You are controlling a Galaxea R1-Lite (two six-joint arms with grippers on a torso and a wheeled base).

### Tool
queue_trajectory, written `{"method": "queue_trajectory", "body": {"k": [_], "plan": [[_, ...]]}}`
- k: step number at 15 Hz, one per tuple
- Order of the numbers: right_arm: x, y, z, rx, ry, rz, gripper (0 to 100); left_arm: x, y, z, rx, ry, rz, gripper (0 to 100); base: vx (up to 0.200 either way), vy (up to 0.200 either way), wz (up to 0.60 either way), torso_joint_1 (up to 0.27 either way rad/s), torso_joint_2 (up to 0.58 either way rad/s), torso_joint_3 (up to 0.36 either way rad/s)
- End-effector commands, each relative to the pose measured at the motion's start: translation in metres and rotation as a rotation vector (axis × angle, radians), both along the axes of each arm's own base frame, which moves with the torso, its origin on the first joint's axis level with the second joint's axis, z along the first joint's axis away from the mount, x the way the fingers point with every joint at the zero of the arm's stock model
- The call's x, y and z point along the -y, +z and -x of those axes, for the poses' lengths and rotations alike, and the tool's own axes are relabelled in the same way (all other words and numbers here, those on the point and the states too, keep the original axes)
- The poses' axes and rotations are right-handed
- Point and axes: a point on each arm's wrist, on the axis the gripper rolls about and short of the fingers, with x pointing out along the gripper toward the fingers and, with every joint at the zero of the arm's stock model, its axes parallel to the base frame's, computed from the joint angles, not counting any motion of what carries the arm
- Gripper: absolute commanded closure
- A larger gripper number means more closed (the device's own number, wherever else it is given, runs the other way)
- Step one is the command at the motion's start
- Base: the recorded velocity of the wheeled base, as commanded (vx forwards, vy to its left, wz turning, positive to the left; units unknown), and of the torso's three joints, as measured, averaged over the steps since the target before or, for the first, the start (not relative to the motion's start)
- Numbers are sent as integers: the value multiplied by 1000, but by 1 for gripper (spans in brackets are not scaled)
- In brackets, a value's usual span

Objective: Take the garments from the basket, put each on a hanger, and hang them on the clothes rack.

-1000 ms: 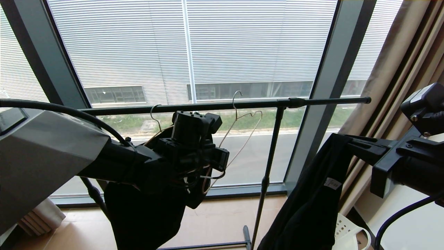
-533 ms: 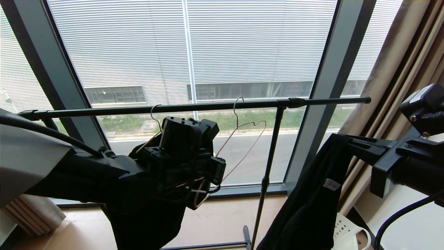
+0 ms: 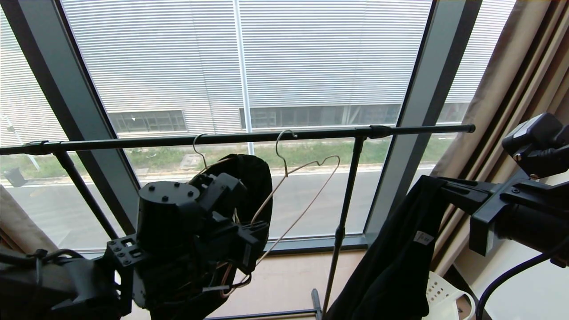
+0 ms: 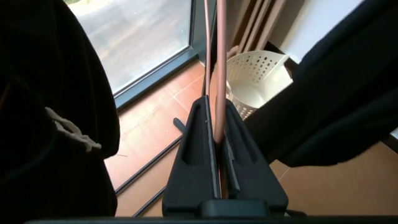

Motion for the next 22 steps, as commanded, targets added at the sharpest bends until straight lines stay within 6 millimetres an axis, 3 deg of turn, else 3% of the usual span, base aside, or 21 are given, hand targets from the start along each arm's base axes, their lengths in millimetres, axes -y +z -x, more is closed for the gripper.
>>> {"method": "queue_trajectory", "body": {"k": [1,6,10,22], "plan": [[0,1,0,3,-1,-1,100,-17,5,23,22,-5,17,100,0,0,0,0,0,0],[-2,-4,-7,-15,-31,19,100,-43,4,58,-1,-96,45,100,0,0,0,0,0,0],[-8,-13,-21,-32,-181,84,100,-66,-4,94,-40,-224,76,100,0,0,0,0,0,0],[-9,-27,-56,10,-432,118,100,-60,-7,93,-37,-291,69,100,0,0,0,0,0,0]]}}
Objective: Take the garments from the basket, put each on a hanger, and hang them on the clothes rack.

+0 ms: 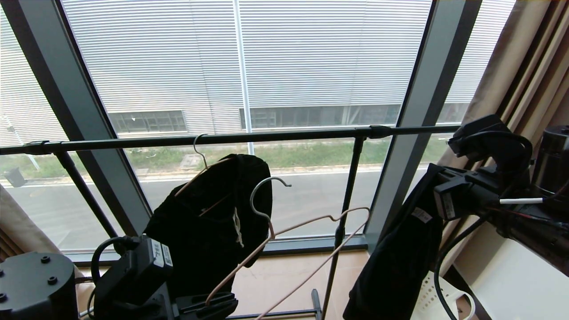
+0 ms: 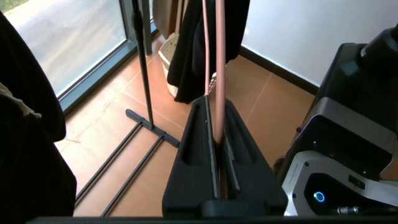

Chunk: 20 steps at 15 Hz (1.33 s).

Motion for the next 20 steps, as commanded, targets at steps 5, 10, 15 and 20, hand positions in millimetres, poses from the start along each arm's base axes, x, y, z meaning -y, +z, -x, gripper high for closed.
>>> {"method": "queue_trajectory", "body": {"k": [5,10,15,20], "plan": [[-13,-17,-17,-15,-13,17,100,13,-9,-1,-4,-53,-5,100,0,0,0,0,0,0],[-23,-28,-24,-33,-8,32,100,14,-9,2,3,-69,0,100,0,0,0,0,0,0],[-34,-35,-25,-26,-1,37,100,15,-6,1,39,-69,30,100,0,0,0,0,0,0],[-40,-33,-17,-21,31,36,100,16,-6,-1,43,-65,36,100,0,0,0,0,0,0]]}}
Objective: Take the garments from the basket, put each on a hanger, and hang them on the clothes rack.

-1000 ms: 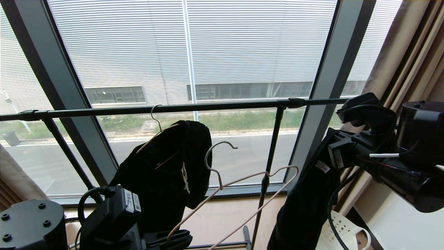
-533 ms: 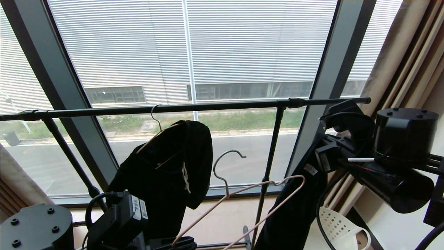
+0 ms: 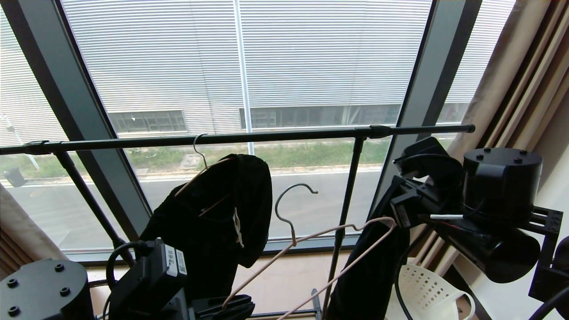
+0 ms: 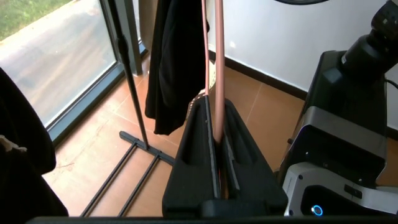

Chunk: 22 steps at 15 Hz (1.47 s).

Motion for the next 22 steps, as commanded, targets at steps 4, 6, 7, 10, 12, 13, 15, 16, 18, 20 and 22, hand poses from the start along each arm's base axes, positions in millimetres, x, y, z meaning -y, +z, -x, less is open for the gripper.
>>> {"method": "queue_trajectory", "body": {"k": [4,6,7,10,12,13,15,16,18,20,22], "plan": [[-8,-2,5,-1,15,5,100,2,0,-4,13,8,19,100,0,0,0,0,0,0],[-11,-1,7,3,15,4,100,2,-1,-4,11,10,18,100,0,0,0,0,0,0],[-12,-1,8,4,19,3,100,3,-1,-6,9,14,15,100,0,0,0,0,0,0],[-13,0,12,6,27,3,100,1,-2,-8,10,31,14,100,0,0,0,0,0,0],[-20,-2,16,5,39,11,100,0,0,-10,27,40,31,100,0,0,0,0,0,0],[-23,-3,17,5,51,11,100,0,0,-10,29,40,33,100,0,0,0,0,0,0],[-31,-8,20,-9,76,9,100,1,-1,-11,21,45,42,100,0,0,0,0,0,0],[-34,-9,21,-11,84,5,100,1,-1,-12,17,46,44,100,0,0,0,0,0,0],[-41,-9,29,-12,117,-2,100,2,-3,-13,14,47,43,100,0,0,0,0,0,0],[-45,-10,37,-14,149,0,100,3,-5,-14,14,47,43,100,0,0,0,0,0,0],[-54,-10,49,-16,203,-12,100,2,-6,-14,14,48,43,100,0,0,0,0,0,0]]}}
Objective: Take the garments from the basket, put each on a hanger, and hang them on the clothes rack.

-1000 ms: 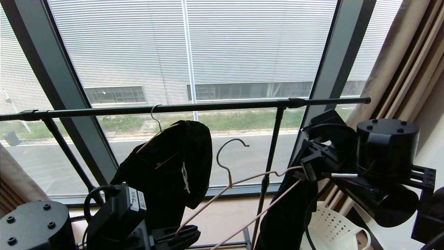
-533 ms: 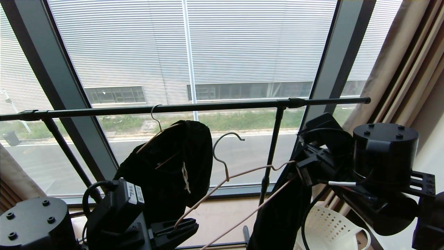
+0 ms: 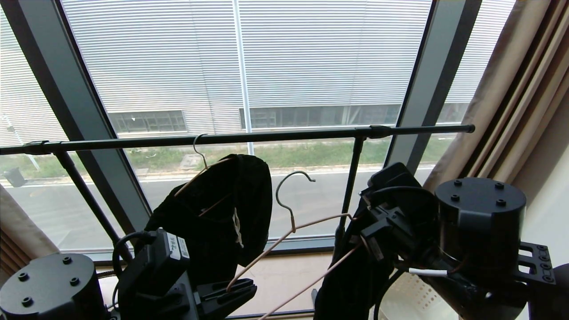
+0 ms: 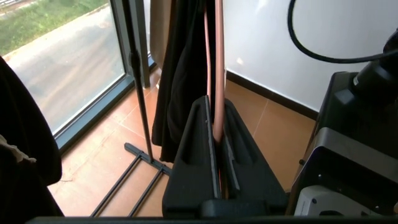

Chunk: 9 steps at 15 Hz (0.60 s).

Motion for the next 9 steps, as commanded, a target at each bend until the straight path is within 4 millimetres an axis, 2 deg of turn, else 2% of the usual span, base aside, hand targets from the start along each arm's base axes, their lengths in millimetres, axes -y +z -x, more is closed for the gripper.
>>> {"method": "queue_trajectory", "body": {"k": [1,7,9], "plan": [[-8,2,12,1,50,-22,100,0,-2,0,-7,1,-7,100,0,0,0,0,0,0],[-20,10,34,8,135,-87,100,0,-3,-2,-13,7,-10,100,0,0,0,0,0,0],[-30,16,46,45,194,-145,100,0,-5,-2,-18,7,-14,100,0,0,0,0,0,0]]}}
